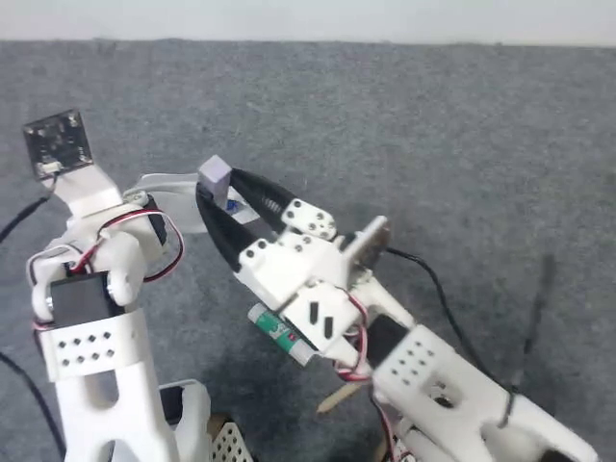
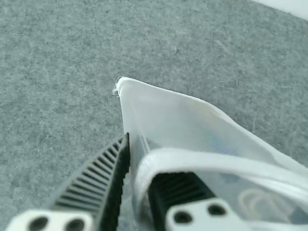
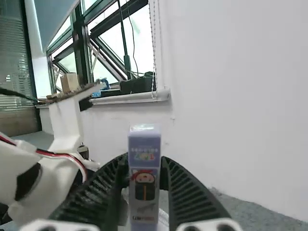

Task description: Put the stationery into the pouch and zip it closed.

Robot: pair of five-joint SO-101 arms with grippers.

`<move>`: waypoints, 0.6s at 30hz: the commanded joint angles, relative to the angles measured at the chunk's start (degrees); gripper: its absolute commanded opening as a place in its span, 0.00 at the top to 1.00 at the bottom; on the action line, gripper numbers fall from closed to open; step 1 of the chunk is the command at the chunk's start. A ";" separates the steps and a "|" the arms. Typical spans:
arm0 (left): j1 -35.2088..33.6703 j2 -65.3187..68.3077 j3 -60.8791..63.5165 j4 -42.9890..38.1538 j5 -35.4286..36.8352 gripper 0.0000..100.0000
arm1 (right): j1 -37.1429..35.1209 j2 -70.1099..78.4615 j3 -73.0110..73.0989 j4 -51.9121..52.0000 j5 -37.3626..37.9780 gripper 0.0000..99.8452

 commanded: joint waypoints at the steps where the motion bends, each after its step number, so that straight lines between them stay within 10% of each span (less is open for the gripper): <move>1: 0.26 -0.09 -0.84 -1.93 -0.44 0.99 | -0.31 6.11 -1.05 -8.13 -0.35 0.99; 18: 0.18 -0.09 -0.22 -2.02 -0.53 0.99 | -0.31 17.80 -0.79 -18.42 5.27 0.89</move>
